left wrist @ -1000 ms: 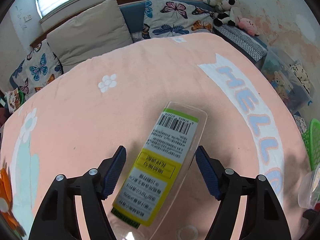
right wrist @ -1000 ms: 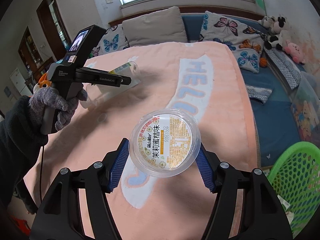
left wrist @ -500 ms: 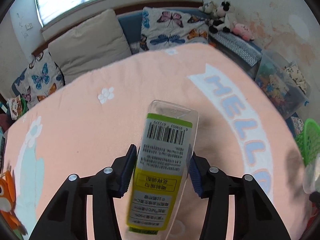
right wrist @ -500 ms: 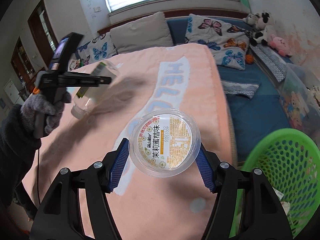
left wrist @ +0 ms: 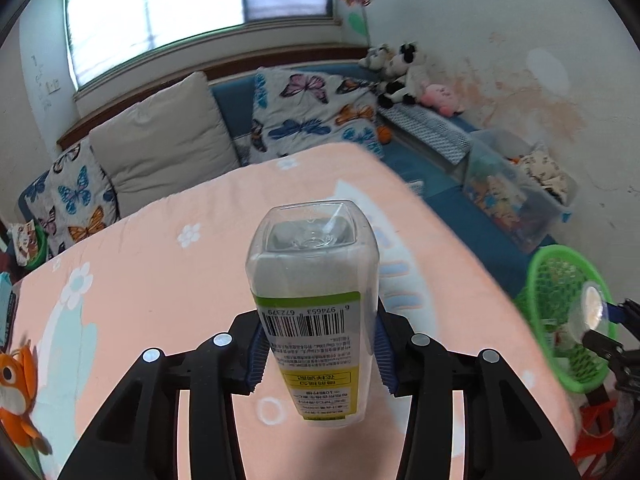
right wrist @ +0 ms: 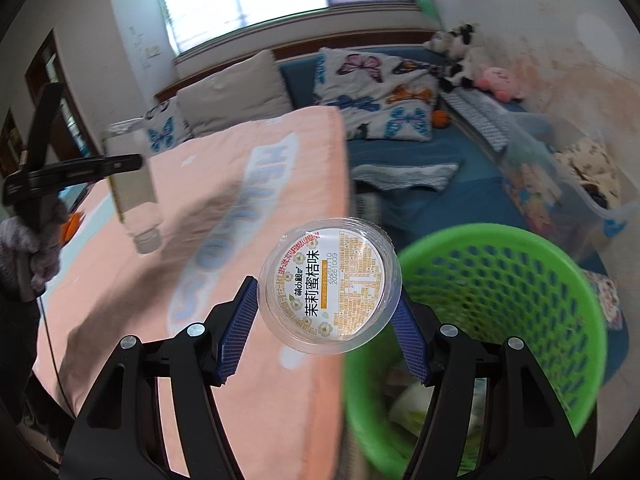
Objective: Collect trash
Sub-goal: 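Carry the bottle and jelly cup over the green basket with both tools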
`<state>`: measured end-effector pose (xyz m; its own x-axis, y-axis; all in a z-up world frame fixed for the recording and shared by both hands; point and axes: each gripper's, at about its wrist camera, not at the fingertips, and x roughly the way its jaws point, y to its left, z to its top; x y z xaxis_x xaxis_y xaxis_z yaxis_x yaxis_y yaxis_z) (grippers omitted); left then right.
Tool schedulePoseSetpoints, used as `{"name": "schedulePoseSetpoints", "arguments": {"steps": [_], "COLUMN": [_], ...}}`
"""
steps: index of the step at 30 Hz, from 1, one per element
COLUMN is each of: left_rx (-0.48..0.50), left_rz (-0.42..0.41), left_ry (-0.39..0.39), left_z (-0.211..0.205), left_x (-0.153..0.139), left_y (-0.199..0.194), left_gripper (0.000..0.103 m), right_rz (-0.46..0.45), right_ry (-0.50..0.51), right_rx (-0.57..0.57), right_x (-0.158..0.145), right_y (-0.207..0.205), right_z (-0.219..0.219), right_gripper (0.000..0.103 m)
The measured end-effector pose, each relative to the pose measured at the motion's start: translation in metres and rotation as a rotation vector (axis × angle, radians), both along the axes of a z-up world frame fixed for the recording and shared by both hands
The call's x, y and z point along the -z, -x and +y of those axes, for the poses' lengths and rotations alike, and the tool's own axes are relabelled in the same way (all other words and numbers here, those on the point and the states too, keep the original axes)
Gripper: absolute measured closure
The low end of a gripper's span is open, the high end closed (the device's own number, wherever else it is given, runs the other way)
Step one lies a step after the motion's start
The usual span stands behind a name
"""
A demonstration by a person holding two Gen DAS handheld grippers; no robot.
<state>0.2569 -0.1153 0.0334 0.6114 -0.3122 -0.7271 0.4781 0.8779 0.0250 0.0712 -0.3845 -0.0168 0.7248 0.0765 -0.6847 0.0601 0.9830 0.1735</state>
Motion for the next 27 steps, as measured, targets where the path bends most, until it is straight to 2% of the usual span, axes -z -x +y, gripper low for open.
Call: {"name": "schedulePoseSetpoints", "arguments": {"steps": [2, 12, 19, 21, 27], "left_rx": [0.033, 0.19, 0.272, 0.296, 0.355], "left_rz": [0.002, -0.014, -0.002, 0.002, 0.004], "left_ry": [0.032, 0.091, 0.118, 0.127, 0.135], "left_z": [-0.012, -0.084, -0.127, -0.139, -0.171], "left_x": [-0.009, -0.03, -0.034, -0.034, -0.035], "left_y": [0.013, 0.069, 0.094, 0.099, 0.11], "left_gripper": [0.06, 0.06, 0.06, 0.06, 0.06], "right_rz": [0.002, 0.016, 0.025, 0.027, 0.013], "right_ry": [0.004, 0.018, 0.01, 0.01, -0.003], "right_rx": [0.035, 0.17, 0.228, 0.242, 0.267], "right_x": [0.0, 0.008, 0.017, 0.019, 0.019], "right_y": [0.009, 0.047, 0.063, 0.067, 0.079], "right_z": [-0.014, -0.066, -0.091, -0.096, -0.105], "right_gripper": [0.038, 0.038, 0.037, 0.033, 0.03]}}
